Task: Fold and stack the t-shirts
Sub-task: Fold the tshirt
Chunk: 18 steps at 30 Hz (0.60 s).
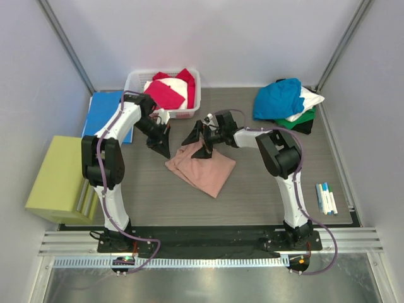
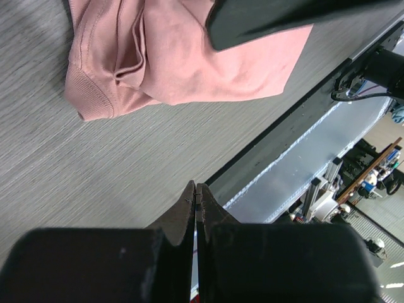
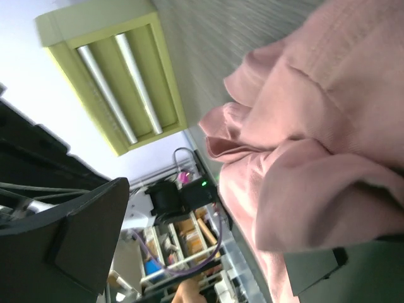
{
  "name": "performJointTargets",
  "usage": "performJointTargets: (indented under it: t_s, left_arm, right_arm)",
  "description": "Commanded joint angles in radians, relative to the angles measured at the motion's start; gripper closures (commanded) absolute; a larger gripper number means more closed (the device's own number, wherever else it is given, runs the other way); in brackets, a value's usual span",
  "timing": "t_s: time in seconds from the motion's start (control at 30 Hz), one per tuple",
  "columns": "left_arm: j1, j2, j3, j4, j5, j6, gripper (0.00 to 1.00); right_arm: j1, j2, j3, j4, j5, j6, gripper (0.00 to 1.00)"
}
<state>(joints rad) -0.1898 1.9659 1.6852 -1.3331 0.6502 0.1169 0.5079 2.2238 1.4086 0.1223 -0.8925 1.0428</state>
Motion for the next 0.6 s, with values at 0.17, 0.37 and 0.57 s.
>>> performJointTargets:
  t_s: [0.17,0.37,0.57]
  left_arm:
    - [-0.003,-0.028,0.022,-0.083,0.008,0.015,1.0]
    - [-0.003,-0.036,0.018,-0.084,0.014,0.02,1.0]
    - [-0.003,-0.042,0.008,-0.077,0.017,0.021,1.0]
  right_arm:
    - [0.023,-0.009,0.064,0.007,-0.033,-0.024,0.0]
    - [-0.11,-0.206,0.095,-0.293,0.058,-0.208,0.0]
    - [-0.298,-0.397,-0.132,-0.406,0.252,-0.288,0.0]
